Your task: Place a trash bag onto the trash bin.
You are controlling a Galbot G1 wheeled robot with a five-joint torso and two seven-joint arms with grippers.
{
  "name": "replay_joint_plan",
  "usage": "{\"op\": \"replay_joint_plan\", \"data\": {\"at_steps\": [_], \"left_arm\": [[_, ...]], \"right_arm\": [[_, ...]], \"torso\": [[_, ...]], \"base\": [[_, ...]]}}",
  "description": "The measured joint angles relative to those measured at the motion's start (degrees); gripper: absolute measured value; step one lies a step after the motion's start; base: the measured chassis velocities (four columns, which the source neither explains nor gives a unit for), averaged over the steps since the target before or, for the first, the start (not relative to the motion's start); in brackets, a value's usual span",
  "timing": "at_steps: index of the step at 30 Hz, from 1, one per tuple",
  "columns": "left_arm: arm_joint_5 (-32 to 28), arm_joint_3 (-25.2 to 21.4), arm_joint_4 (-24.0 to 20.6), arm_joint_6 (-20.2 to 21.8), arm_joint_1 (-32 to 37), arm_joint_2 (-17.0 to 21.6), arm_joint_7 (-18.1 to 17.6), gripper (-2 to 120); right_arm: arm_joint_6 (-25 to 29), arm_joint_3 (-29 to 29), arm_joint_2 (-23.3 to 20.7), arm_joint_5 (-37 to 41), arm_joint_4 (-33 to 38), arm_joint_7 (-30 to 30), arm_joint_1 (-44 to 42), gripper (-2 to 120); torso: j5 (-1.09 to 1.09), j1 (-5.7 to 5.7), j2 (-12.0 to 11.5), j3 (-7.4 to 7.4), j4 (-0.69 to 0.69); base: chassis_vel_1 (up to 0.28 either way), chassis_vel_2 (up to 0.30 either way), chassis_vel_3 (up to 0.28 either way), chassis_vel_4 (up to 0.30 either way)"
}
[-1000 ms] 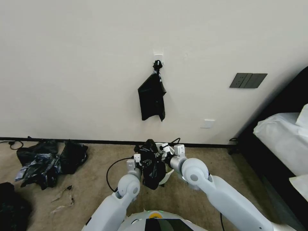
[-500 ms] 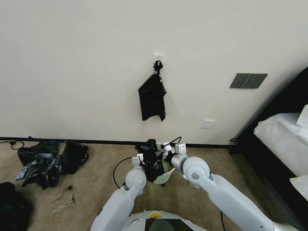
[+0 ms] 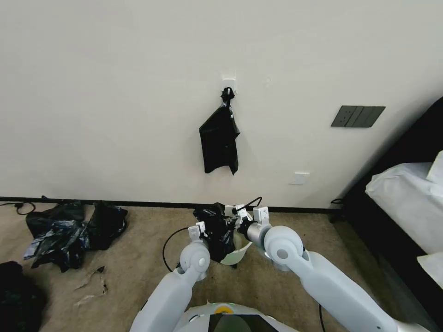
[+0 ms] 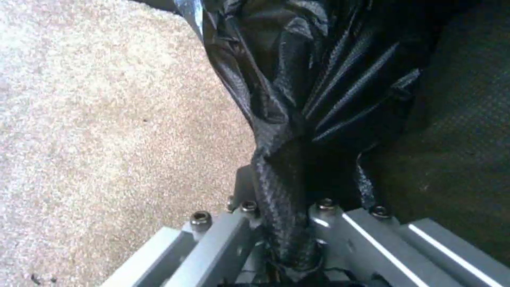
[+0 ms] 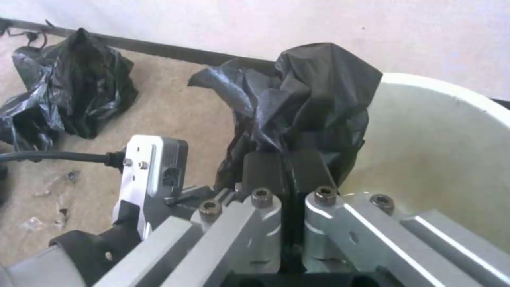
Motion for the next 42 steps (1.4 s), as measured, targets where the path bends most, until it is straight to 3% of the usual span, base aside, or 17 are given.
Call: {"op": "replay_joint_plan", "data": {"at_steps": [17, 32, 40, 42], "left_arm": [[-1.89, -4.07, -3.51, -5.82, 2.76, 2.48, 2.73, 1], [-4.06, -8.45, -8.67, -7.34, 5.07, 7.67, 5.32, 1], [-4.53, -9.36, -9.80, -7.19, 5.57, 9.39, 5.35, 1], [-4.50, -9.43, -10.48, -7.11, 5.73, 9.62, 5.38, 1]], "right_arm": [[1.79, 5.86, -1.05, -1.05, 3.24, 1.44, -4.66, 0], [1.77, 19.28, -4.34, -1.49, 5.31, 2.83, -15.97, 0], [1.65, 21.38, -5.33, -5.04, 5.26, -0.01, -19.24, 0], [1.76, 20.47, -5.44, -9.34, 5.82, -2.73, -19.97, 2]], "torso": [[0.00, 0.01, -0.02, 0.03, 0.00], [0.00, 0.01, -0.02, 0.01, 0.00], [0.00, 0.01, -0.02, 0.01, 0.00], [0.00, 0.01, -0.02, 0.01, 0.00]], "base": [[0.000, 0.000, 0.000, 0.000], [0.000, 0.000, 0.000, 0.000], [0.000, 0.000, 0.000, 0.000], [0.000, 0.000, 0.000, 0.000]]}}
